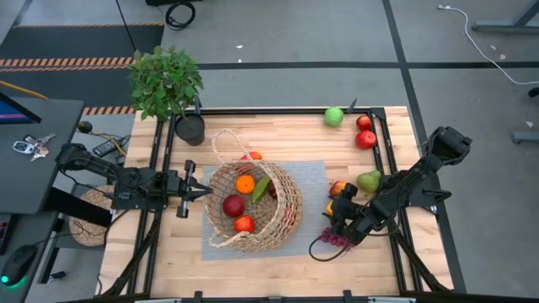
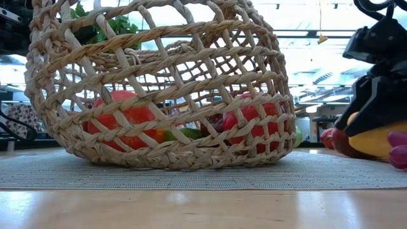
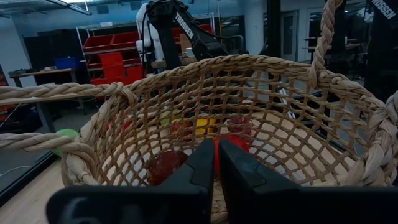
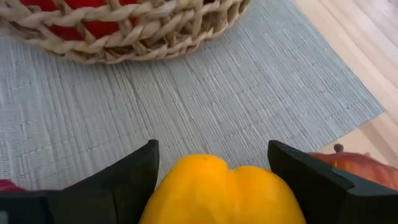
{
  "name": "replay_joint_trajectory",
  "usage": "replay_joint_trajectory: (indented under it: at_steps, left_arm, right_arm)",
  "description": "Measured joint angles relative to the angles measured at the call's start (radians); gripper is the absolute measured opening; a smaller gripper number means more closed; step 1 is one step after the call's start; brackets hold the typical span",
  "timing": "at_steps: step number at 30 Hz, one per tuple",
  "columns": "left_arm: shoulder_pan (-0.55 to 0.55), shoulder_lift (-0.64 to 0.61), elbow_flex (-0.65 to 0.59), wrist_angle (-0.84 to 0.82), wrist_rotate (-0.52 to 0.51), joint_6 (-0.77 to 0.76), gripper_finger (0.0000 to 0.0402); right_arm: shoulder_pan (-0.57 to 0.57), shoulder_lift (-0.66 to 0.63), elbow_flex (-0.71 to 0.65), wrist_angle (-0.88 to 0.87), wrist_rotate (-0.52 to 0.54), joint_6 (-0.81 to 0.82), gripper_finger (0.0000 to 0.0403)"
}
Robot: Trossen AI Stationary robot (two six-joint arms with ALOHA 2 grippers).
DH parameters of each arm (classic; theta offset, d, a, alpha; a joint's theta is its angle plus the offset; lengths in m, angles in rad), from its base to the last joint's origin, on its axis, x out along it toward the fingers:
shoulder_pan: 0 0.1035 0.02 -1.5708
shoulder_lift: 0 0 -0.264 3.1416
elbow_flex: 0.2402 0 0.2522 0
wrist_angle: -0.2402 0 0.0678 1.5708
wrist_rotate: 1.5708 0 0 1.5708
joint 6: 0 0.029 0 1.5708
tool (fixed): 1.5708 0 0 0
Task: Build produce basket
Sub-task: Put the yellow bell pepper into the brown woven basket
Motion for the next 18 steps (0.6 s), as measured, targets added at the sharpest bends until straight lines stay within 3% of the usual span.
replay_joint_trajectory:
  at_steps: [12,18]
  left_arm:
    - [0.0,0.0,0.0,0.0,0.0,0.0,0.0033]
    - [0.0,0.0,0.0,0.0,0.0,0.0,0.0028]
  right_arm:
    - [-0.01,0.0,0.006,0.019,0.012,-0.017,0.0292]
    - [-0.029,0.0,0.078,0.02,0.053,-0.111,0.0292]
